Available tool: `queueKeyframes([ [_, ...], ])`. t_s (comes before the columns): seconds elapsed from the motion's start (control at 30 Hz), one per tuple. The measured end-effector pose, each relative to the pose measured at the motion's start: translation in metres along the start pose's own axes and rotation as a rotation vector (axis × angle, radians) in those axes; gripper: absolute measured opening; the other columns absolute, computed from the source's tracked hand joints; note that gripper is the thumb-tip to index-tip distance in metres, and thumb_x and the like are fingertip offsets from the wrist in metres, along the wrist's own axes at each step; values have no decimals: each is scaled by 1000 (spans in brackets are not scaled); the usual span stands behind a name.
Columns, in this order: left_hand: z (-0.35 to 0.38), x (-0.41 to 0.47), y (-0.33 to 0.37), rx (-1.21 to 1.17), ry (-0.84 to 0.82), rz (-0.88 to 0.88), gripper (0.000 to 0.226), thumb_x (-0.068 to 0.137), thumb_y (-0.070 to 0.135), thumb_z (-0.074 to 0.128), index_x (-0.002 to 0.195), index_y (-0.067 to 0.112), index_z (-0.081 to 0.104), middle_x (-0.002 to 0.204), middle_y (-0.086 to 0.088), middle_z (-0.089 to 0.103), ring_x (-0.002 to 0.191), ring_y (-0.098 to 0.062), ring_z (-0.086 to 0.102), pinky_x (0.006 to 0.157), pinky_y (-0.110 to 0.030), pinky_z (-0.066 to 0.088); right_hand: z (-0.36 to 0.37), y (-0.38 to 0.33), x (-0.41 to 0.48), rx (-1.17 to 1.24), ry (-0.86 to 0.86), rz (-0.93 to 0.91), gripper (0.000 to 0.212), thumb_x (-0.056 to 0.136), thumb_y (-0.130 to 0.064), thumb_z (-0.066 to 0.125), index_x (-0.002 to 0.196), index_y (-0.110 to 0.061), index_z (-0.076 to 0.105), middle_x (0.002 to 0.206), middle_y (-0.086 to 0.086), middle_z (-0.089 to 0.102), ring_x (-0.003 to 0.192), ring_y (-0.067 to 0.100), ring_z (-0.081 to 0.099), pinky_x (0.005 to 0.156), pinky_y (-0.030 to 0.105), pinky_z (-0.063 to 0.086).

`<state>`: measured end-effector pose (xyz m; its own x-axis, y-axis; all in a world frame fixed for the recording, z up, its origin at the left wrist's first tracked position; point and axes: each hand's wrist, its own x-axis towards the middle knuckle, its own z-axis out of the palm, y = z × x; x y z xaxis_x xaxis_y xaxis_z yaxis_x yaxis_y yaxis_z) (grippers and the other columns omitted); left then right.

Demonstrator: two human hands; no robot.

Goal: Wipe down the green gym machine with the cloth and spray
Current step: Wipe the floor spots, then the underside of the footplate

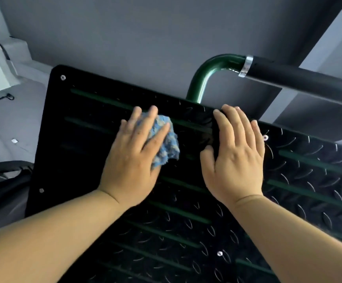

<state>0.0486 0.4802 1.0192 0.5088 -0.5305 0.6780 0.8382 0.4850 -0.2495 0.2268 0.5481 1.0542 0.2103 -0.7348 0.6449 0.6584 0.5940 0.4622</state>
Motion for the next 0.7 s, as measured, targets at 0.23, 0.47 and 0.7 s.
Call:
queueKeyframes([
  [0.23,-8,29,-33,11,-38,-91,79,82,9,57,151,19,21,159,-11,17,145,-33,15,116,-48,9,0,-15,-2,118,-47,120,62,84,-31,39,144,-13,39,156,2,31,148,17,13,122,34,-1],
  [0.47,-40,44,-35,-607,-117,-139,76,83,16,34,150,33,2,158,-2,23,142,-17,28,115,-40,28,3,-70,21,340,-155,-138,71,81,-34,49,150,-30,31,162,-2,17,150,18,6,121,38,4],
  [0.7,-54,25,-101,-316,61,-196,69,78,7,44,146,10,31,157,-15,20,144,-20,21,114,-15,14,47,-97,43,190,-135,-439,29,81,-15,65,109,-15,69,144,11,50,137,36,40,115,49,23],
])
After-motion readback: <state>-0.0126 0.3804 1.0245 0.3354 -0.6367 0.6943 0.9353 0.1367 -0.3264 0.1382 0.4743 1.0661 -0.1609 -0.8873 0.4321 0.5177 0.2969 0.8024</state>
